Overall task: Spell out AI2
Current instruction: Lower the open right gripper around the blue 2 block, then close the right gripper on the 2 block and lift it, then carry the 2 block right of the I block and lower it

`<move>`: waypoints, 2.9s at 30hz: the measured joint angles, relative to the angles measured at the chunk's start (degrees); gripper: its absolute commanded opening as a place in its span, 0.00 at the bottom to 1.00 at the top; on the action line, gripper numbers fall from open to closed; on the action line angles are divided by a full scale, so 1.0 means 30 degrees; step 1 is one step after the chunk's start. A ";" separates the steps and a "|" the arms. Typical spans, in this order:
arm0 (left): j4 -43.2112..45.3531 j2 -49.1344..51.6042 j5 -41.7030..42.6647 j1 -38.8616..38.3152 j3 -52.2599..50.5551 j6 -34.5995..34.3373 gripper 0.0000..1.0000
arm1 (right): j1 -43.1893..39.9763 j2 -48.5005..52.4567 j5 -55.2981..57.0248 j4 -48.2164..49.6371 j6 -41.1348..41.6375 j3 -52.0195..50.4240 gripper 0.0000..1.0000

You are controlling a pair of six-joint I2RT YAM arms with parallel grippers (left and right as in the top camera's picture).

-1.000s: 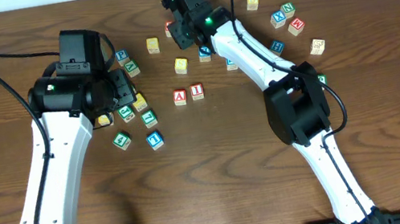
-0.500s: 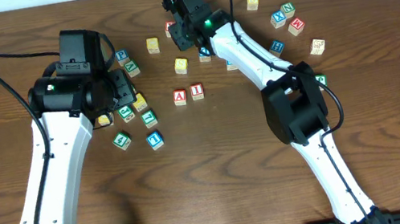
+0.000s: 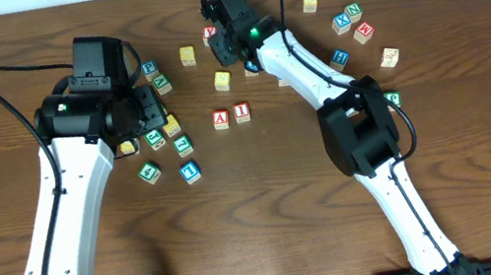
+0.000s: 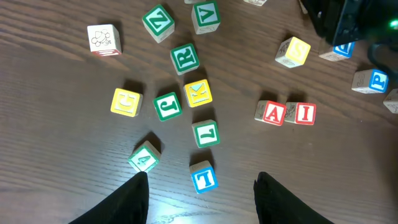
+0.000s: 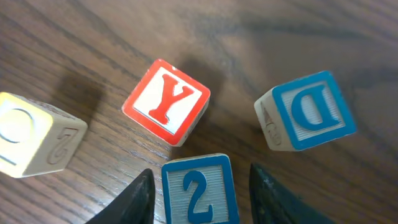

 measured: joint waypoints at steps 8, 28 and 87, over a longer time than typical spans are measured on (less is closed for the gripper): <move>0.0000 0.0000 0.0000 0.0000 0.0000 0.0000 0.54 | 0.0000 0.0386 0.0007 0.0517 0.0044 -0.0015 0.38; 0.0000 0.0000 0.0000 0.0000 0.0000 0.0000 0.64 | 0.0000 0.0386 0.0022 0.0627 0.0350 -0.0015 0.26; 0.0000 0.0000 0.0000 0.0000 0.0000 -0.0226 0.98 | 0.0007 -0.6717 -0.0015 -1.5249 0.3519 -0.1800 0.18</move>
